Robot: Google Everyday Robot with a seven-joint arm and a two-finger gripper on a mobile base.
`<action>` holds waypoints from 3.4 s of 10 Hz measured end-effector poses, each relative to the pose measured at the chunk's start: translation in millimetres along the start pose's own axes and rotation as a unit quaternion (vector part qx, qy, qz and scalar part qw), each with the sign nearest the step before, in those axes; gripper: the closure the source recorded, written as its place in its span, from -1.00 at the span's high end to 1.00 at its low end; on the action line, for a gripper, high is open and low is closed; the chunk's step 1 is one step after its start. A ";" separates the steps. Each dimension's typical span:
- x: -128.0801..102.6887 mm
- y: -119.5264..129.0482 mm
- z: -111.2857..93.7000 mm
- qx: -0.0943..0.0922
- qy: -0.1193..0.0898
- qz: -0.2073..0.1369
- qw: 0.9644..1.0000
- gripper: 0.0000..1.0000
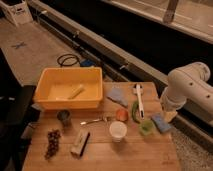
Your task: Place apple in paper cup
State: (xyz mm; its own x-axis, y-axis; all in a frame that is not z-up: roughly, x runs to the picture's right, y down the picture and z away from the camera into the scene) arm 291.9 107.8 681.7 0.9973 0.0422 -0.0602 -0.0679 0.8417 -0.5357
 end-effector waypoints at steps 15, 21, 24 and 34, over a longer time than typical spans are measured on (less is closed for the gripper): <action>0.0 0.0 0.0 0.000 0.000 0.000 1.000 0.30; -3.9 -1.4 -4.1 0.010 0.006 -0.012 1.000 0.30; -53.4 -6.7 -7.4 0.016 0.003 -0.063 0.998 0.30; -141.7 -8.4 -3.4 0.032 -0.026 -0.139 0.989 0.30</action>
State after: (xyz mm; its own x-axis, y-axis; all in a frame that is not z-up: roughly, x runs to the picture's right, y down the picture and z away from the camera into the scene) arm 151.0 92.9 691.8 0.9774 -0.1697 0.1258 0.2094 0.8567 -0.4714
